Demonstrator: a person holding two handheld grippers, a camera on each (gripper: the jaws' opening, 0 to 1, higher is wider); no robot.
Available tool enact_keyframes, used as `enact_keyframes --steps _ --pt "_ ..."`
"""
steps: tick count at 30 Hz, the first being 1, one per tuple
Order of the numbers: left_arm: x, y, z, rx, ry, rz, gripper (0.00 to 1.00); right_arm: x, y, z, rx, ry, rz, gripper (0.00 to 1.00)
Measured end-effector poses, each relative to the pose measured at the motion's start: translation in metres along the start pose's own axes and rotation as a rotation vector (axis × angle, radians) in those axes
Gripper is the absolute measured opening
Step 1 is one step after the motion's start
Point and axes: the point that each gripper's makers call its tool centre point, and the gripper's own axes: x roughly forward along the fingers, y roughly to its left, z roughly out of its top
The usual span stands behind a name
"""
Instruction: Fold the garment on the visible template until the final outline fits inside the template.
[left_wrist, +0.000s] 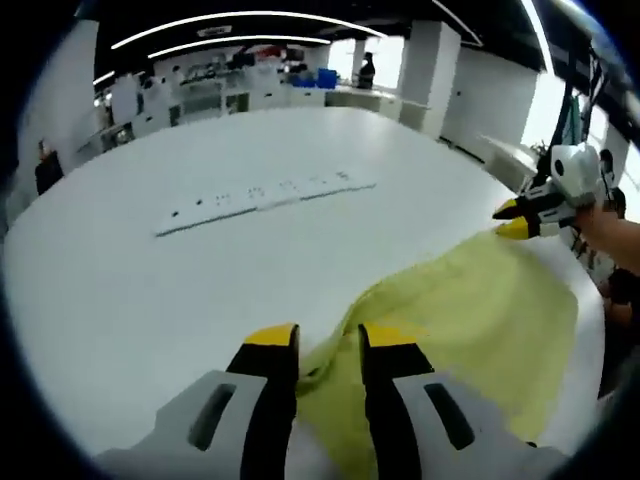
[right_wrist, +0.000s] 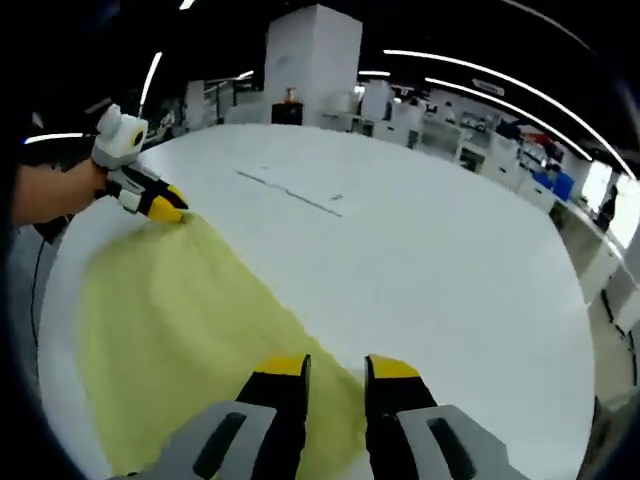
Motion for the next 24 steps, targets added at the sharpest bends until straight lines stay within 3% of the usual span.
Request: enact_keyframes --steps 5,9,24 --pt "-0.021 -0.009 0.006 -0.031 -0.062 -0.036 0.33 -0.013 0.005 -0.001 0.036 -0.038 0.005 0.24" --pt "-0.035 -0.017 0.006 -0.054 -0.090 -0.063 0.35 -0.024 0.009 -0.002 0.061 -0.060 0.008 0.26" --pt "-0.072 -0.032 0.000 -0.053 -0.129 -0.082 0.39 -0.065 0.023 -0.004 0.097 -0.127 0.001 0.30"
